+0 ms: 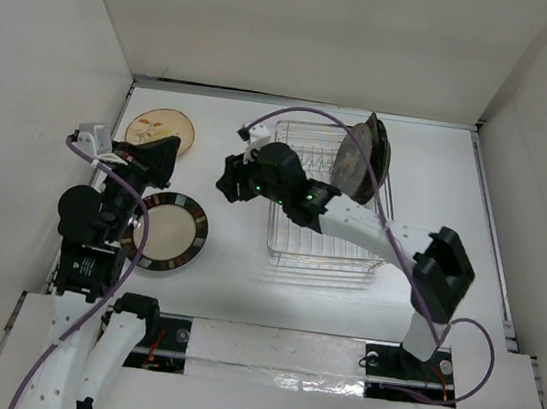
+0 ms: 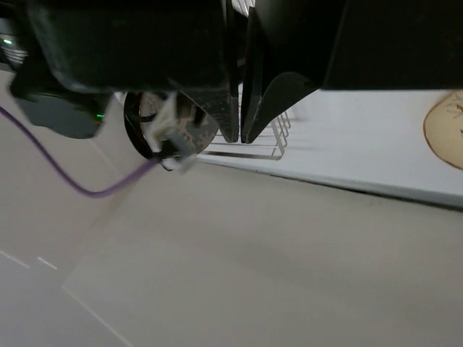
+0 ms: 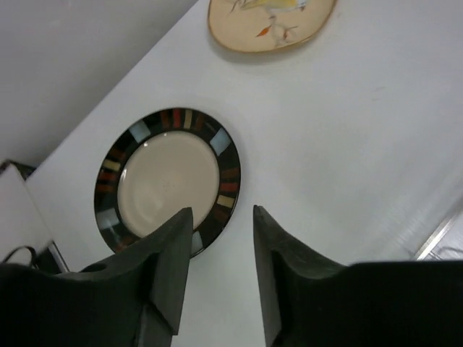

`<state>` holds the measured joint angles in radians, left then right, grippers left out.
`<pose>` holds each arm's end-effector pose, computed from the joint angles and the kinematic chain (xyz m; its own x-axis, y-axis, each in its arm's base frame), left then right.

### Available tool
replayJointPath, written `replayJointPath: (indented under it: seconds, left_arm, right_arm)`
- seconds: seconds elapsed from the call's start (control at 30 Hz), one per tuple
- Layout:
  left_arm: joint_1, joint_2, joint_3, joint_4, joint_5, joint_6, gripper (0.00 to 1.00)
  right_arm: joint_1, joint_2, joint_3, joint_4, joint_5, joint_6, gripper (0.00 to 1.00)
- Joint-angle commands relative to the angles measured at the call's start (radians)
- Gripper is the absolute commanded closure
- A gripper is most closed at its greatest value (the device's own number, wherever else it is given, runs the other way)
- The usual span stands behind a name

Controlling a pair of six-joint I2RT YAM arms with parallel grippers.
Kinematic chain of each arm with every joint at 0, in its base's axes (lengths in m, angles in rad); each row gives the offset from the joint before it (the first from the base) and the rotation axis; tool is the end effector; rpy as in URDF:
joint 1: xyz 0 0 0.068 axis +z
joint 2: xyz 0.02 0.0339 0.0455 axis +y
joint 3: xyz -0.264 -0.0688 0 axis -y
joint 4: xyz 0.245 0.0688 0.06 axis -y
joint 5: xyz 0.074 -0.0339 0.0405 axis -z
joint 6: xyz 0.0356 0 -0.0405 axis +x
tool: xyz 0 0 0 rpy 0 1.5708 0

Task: Load the plates into the dish rack

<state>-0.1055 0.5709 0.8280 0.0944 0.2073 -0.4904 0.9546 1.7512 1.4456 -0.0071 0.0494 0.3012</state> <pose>0.1203 -0.0201 0.4140 0.1630 -0.4807 -0.8616 0.4217 0.8234 -0.3797 0.2461 0.3444 0.3230 -0.4035 -0.0571 -0.9132 -0.6997 0.6623 0.2678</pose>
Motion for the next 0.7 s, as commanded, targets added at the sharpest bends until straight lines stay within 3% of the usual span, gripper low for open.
replayJointPath:
  seconds: [0.0,0.03,0.13,0.33,0.67]
  left_arm:
    - [-0.032,-0.034,0.003,0.041,0.012,0.062,0.96]
    - [-0.049,-0.042,-0.010,0.042,0.000,0.090,0.95]
    - [-0.059,-0.077,-0.056,0.057,0.021,0.102,0.93]
    - [-0.171,-0.141,-0.107,0.039,-0.025,0.168,0.91]
    - [-0.275,-0.210,-0.181,0.061,-0.117,0.214,0.89]
  right_arm:
    - [0.028,0.133,0.169,-0.033,-0.120,0.015,0.42]
    - [0.029,0.169,0.195,-0.043,-0.115,0.019,0.29]
    - [0.053,0.321,0.327,-0.111,-0.103,0.018,0.19]
    - [0.064,0.484,0.413,-0.137,0.024,0.030,0.15]
    - [0.055,0.628,0.477,-0.142,-0.081,0.091,0.18]
